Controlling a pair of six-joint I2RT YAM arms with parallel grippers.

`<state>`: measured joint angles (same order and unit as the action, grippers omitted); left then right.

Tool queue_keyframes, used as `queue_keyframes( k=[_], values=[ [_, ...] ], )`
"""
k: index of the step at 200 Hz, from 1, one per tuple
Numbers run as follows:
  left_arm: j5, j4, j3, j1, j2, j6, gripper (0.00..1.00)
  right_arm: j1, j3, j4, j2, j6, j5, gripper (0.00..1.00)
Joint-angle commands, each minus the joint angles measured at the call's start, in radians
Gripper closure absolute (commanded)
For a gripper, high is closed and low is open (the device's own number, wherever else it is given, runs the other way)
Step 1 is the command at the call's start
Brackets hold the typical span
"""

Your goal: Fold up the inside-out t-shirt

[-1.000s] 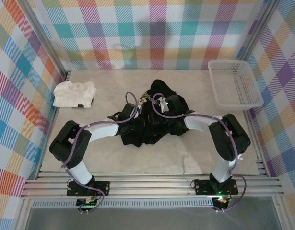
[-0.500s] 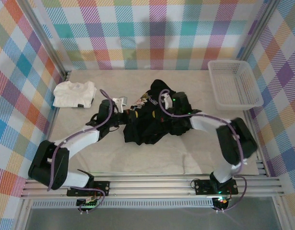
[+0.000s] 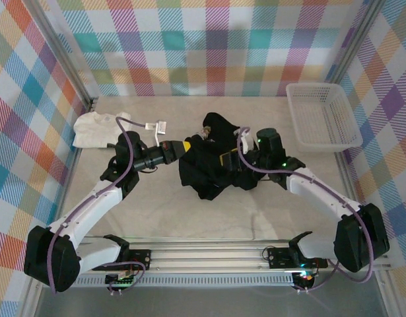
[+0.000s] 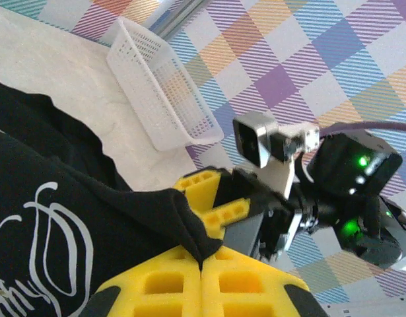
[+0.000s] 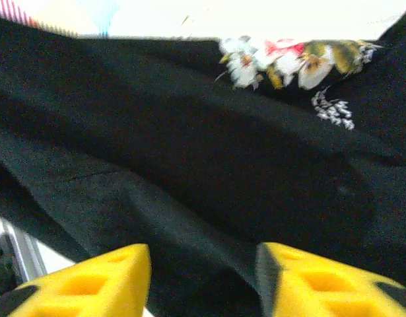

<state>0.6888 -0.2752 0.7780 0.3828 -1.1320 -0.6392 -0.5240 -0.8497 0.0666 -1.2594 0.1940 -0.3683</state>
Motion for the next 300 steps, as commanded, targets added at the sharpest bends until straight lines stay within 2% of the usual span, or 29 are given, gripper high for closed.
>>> queue_keyframes(
  k=[1, 25, 47, 69, 89, 123, 143, 160, 171, 180, 191, 211, 234, 243, 266, 279, 291, 300],
  values=[
    [0.028, 0.014, 0.042, 0.002, 0.017, -0.002, 1.0, -0.089, 0.026, -0.018, 0.043, -0.013, 0.086, 0.44],
    [0.024, 0.039, 0.048, 0.007, 0.018, 0.014, 1.0, -0.168, 0.025, -0.06, 0.025, -0.03, 0.145, 0.28],
    [0.025, 0.046, 0.049, 0.01, 0.018, 0.018, 1.0, -0.212, -0.007, -0.066, -0.029, -0.055, 0.194, 0.2],
    [0.025, 0.059, 0.046, 0.016, 0.025, 0.03, 1.0, -0.225, -0.047, -0.085, -0.09, -0.047, 0.265, 0.19],
    [0.023, 0.065, 0.04, 0.02, 0.034, 0.037, 1.0, -0.226, -0.096, -0.107, -0.152, -0.044, 0.3, 0.22],
    [0.012, 0.083, 0.03, 0.024, 0.048, 0.055, 1.0, -0.225, -0.182, -0.161, -0.277, -0.023, 0.243, 0.32],
    [-0.038, 0.116, 0.028, 0.023, 0.074, 0.065, 1.0, -0.209, -0.203, -0.142, -0.314, -0.024, 0.199, 0.64],
    [-0.26, 0.257, 0.032, 0.016, 0.123, 0.089, 1.0, -0.133, -0.153, -0.138, -0.239, -0.015, 0.065, 0.85],
    [-0.421, 0.349, 0.042, 0.016, 0.14, 0.12, 1.0, -0.063, -0.098, -0.193, -0.175, 0.005, -0.142, 0.89],
    [-0.508, 0.39, 0.045, 0.016, 0.138, 0.146, 1.0, -0.018, -0.063, -0.248, -0.139, 0.044, -0.297, 0.93],
    [-0.56, 0.405, 0.052, 0.018, 0.119, 0.172, 1.0, 0.004, -0.041, -0.306, -0.12, 0.078, -0.436, 0.96],
    [-0.595, 0.423, 0.076, 0.023, 0.064, 0.213, 0.98, 0.007, -0.028, -0.385, -0.119, 0.144, -0.548, 1.0],
    [-0.631, 0.454, 0.102, 0.037, 0.024, 0.249, 0.84, 0.007, -0.026, -0.444, -0.13, 0.188, -0.568, 1.0],
    [-0.661, 0.479, 0.112, 0.05, 0.026, 0.266, 0.75, 0.009, -0.034, -0.442, -0.137, 0.194, -0.559, 1.0],
    [-0.771, 0.539, 0.118, 0.123, 0.071, 0.324, 0.58, 0.012, -0.057, -0.419, -0.16, 0.203, -0.54, 1.0],
    [-0.814, 0.579, 0.107, 0.173, 0.113, 0.347, 0.53, 0.014, -0.069, -0.411, -0.171, 0.211, -0.53, 1.0],
    [-0.798, 0.579, 0.085, 0.212, 0.15, 0.355, 0.51, 0.016, -0.077, -0.401, -0.177, 0.217, -0.515, 1.0],
    [-0.742, 0.563, 0.07, 0.231, 0.165, 0.357, 0.47, 0.018, -0.081, -0.394, -0.179, 0.217, -0.509, 1.0]
  ],
)
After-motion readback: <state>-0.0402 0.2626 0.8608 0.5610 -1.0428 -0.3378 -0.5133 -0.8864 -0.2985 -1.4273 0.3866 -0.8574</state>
